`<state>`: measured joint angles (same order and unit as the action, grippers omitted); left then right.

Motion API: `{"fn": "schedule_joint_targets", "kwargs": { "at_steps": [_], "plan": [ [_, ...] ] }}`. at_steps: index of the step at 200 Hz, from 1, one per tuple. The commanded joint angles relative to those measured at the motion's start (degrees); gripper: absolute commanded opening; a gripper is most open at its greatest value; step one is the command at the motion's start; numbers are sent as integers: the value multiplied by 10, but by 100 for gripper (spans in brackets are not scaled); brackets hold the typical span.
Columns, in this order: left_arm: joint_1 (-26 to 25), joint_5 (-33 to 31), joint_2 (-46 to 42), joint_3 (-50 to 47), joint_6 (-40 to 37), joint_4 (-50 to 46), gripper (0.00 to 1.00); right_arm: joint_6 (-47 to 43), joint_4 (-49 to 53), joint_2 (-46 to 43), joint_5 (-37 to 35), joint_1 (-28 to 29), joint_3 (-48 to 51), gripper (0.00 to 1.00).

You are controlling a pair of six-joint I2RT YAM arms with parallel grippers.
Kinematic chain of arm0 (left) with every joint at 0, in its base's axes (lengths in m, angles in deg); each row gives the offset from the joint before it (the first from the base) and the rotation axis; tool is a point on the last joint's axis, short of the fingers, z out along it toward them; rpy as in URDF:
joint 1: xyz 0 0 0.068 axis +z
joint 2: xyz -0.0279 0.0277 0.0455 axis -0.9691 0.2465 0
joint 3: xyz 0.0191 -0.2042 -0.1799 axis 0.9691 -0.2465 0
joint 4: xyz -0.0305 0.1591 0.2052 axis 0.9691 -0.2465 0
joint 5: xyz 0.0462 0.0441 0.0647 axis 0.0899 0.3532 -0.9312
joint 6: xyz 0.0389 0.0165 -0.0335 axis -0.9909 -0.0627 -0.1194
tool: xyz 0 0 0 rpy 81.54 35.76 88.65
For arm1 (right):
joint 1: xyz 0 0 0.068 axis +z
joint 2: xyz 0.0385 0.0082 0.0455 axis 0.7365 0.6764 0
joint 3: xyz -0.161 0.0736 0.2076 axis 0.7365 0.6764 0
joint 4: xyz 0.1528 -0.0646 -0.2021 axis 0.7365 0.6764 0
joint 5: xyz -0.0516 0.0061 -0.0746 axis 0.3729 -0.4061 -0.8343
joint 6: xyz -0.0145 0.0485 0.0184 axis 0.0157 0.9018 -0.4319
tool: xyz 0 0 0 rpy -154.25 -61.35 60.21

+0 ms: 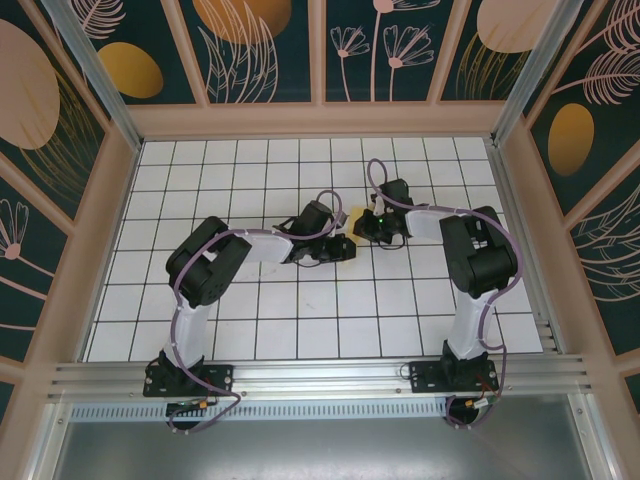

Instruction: Fold a paper plane with a square sheet of paper (fold left side to right side)

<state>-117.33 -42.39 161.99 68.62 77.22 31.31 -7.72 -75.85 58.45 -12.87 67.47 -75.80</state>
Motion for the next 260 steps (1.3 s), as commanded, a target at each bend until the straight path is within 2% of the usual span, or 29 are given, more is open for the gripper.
{"fn": "schedule_joint_targets", "kwargs": {
  "at_steps": [1, 48, 144, 213, 231, 260],
  "plan": [
    [-5, -24, 16, 6, -27, -55, 21, 0, 47, 4, 6, 11, -5, 13],
    [-16, -55, 21, -10, -26, -93, 19, -2, 51, 5, 5, 4, -19, 13],
    [-16, -27, 11, -102, 24, -30, 16, -33, 69, 35, -12, -32, -59, 13],
    [-16, -19, 10, -101, 27, -23, 15, -38, 75, 44, 5, -40, -80, 12],
    [-16, -13, -14, -96, 30, -9, 15, -37, 79, 40, 13, -31, -69, 12],
    [-15, -21, -61, -50, 4, -49, 16, -29, 76, 28, 21, -15, -36, 12]
  ]
}}
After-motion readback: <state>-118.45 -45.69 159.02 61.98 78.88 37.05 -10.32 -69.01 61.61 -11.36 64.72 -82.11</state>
